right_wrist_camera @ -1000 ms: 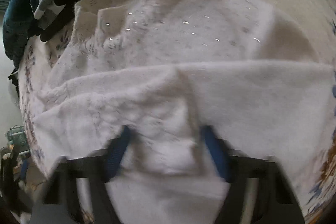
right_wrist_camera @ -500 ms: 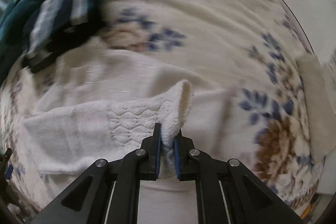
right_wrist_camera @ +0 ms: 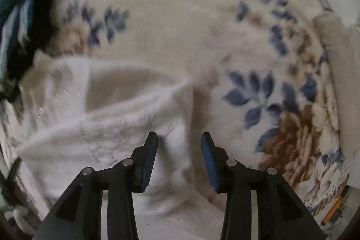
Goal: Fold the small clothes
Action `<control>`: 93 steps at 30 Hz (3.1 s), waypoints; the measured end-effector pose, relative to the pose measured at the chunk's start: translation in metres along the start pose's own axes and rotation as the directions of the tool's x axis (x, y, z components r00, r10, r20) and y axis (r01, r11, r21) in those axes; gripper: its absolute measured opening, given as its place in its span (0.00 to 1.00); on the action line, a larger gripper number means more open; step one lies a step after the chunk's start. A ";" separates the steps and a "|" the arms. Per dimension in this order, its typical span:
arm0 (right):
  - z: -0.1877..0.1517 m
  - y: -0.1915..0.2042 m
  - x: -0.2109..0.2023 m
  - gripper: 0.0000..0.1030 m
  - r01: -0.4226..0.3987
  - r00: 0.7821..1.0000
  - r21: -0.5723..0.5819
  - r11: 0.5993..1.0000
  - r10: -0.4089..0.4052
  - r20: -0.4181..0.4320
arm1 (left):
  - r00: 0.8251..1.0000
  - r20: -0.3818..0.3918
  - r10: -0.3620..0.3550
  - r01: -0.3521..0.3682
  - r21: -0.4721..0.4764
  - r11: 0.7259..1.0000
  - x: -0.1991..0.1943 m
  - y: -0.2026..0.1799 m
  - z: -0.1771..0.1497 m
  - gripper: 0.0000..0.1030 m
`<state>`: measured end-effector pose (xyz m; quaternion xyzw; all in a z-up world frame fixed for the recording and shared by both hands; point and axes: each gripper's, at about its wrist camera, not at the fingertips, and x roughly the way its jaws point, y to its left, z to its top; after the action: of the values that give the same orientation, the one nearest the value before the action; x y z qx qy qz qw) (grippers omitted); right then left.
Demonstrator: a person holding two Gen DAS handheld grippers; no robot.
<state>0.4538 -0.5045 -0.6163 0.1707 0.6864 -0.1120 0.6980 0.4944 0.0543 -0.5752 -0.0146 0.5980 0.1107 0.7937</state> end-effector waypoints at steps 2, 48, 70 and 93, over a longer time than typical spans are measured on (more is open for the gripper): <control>-0.005 0.003 -0.024 0.45 0.009 0.997 -0.011 1.000 -0.009 0.082 | 0.999 0.035 -0.026 0.025 0.011 1.000 -0.018 -0.002 -0.001 0.96; 0.028 -0.128 -0.038 0.45 -0.405 0.885 -0.237 0.883 0.313 -0.345 | 0.889 -0.363 -0.278 0.373 0.224 0.900 -0.138 -0.352 -0.341 0.91; 0.083 0.025 -0.028 0.06 -0.491 0.850 -0.226 0.842 0.405 -0.338 | 0.926 -0.120 -0.358 0.347 -0.104 0.932 -0.202 -0.238 -0.309 0.06; -0.059 0.470 -0.004 0.05 -0.208 0.975 -0.588 0.781 0.114 -0.193 | 0.914 0.005 -0.406 0.320 -0.625 0.713 -0.098 0.099 -0.330 0.06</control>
<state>0.5830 -0.0508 -0.5724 0.0047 0.7183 0.1862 0.6704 0.1373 0.0841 -0.5647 -0.3956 0.5658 0.1392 0.7099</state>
